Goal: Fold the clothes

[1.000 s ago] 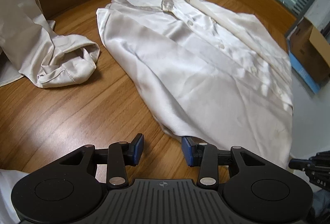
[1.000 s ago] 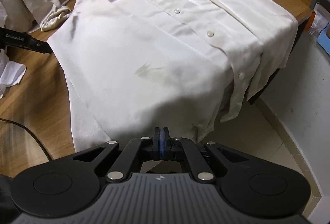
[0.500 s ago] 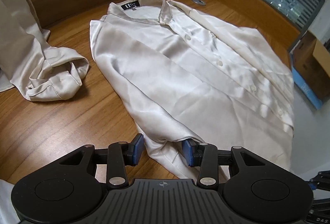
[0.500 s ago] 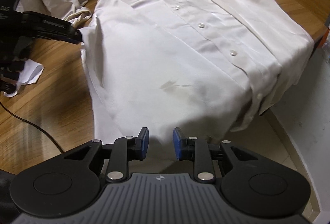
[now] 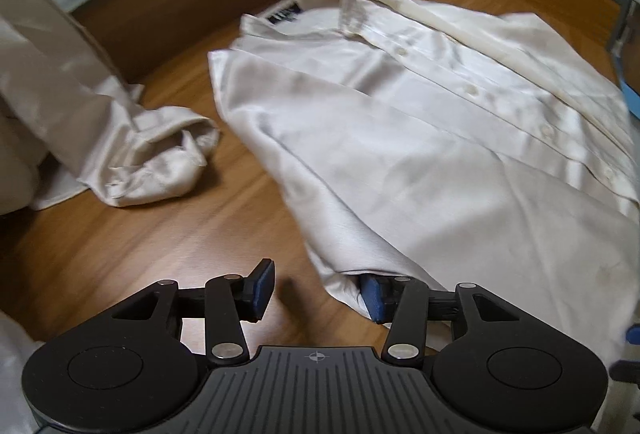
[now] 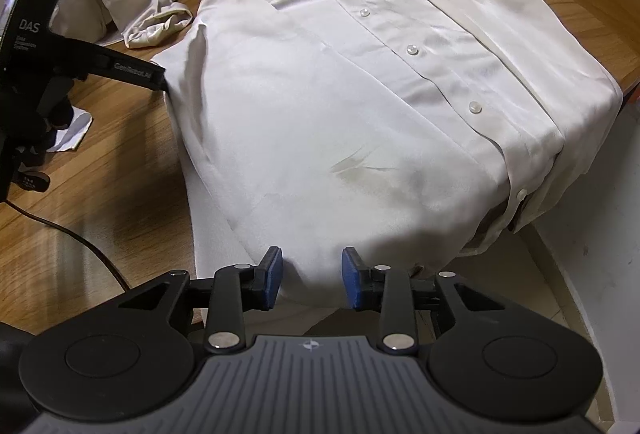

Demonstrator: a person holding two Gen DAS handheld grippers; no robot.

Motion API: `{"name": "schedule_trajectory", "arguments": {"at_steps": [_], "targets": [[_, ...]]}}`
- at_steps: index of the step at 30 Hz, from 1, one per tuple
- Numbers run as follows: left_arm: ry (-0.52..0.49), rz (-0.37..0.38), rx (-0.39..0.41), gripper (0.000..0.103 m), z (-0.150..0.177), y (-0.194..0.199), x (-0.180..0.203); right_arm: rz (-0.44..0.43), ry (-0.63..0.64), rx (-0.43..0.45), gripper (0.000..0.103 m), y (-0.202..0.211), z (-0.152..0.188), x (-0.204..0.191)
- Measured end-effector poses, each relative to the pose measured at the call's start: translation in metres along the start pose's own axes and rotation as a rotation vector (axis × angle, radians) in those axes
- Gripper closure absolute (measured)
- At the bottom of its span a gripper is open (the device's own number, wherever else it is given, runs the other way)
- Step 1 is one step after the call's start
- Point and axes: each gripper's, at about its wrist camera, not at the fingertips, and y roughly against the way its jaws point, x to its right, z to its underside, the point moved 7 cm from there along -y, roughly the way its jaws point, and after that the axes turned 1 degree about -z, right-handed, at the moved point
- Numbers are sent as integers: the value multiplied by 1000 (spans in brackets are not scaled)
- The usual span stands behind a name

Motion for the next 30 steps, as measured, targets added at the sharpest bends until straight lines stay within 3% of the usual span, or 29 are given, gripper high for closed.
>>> {"name": "schedule_trajectory", "arguments": {"at_steps": [6,14,17,18,19,21,30], "targets": [[102,-10,29,53,-4,9,-17,-29,50,0,65,-2,-4,-10],[140,-48,16,53,5,9,-36,-42,198,-4,62,-16,-16,-36],[137,-46,14,53,9,10,-39,-35,215,-1,75,-17,-19,-37],[136,-46,16,52,10,10,-39,-40,211,1,89,-16,-20,-37],[135,-45,18,52,10,11,-39,-44,203,3,96,-15,-21,-36],[136,-43,17,52,10,10,-39,-46,185,14,102,-12,-22,-35],[147,-18,1,52,10,6,-42,-106,137,-9,102,7,-21,-51]]}}
